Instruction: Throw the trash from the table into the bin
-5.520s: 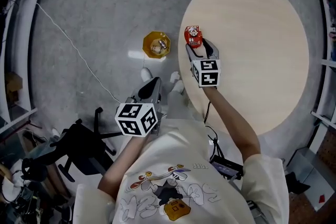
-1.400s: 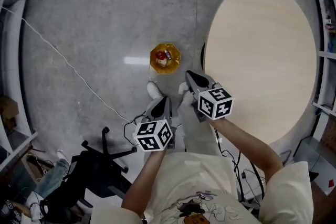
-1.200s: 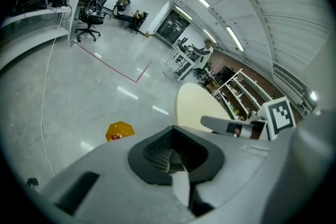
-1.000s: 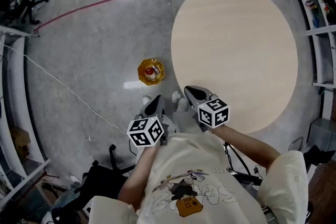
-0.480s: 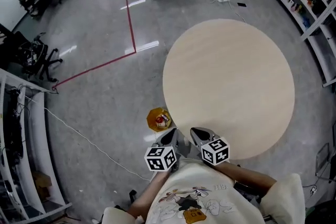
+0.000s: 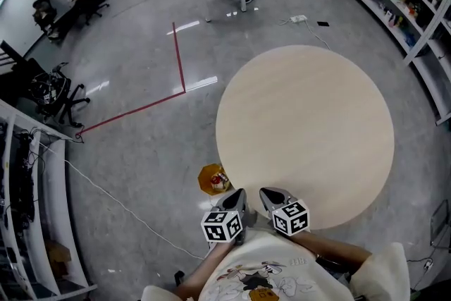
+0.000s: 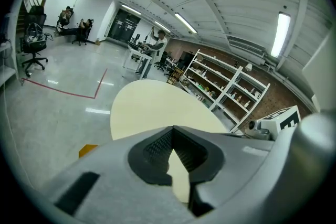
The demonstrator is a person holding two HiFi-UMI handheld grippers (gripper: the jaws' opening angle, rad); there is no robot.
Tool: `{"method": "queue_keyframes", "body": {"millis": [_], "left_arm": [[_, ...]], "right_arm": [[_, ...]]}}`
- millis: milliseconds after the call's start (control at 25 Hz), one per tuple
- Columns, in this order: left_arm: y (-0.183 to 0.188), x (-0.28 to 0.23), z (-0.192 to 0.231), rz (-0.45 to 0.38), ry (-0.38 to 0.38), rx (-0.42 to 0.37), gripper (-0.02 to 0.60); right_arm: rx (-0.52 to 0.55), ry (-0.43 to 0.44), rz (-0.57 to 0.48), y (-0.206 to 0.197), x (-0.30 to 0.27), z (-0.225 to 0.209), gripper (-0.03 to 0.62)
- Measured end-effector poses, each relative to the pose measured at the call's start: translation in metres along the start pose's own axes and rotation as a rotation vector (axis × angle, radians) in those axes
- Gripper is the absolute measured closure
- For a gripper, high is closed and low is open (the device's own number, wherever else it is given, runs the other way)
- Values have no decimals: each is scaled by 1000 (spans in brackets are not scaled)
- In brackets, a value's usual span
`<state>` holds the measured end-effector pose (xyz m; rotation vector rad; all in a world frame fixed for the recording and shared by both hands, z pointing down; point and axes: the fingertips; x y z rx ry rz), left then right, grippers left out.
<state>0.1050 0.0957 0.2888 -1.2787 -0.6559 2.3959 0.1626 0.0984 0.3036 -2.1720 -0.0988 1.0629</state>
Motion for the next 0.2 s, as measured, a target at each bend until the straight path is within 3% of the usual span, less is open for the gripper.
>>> {"method": "queue_keyframes", "body": {"millis": [200], "left_arm": [[9,-3,-16,-3,3,-5,575]], "right_arm": [[15,0,-6,9,15,-8,589]]}}
Point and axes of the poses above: the fingertips, and each gripper's own axes: x backward along the fingers, z to its left, y out of its top, and after that the axes turned 15 degrees about z, right-handed
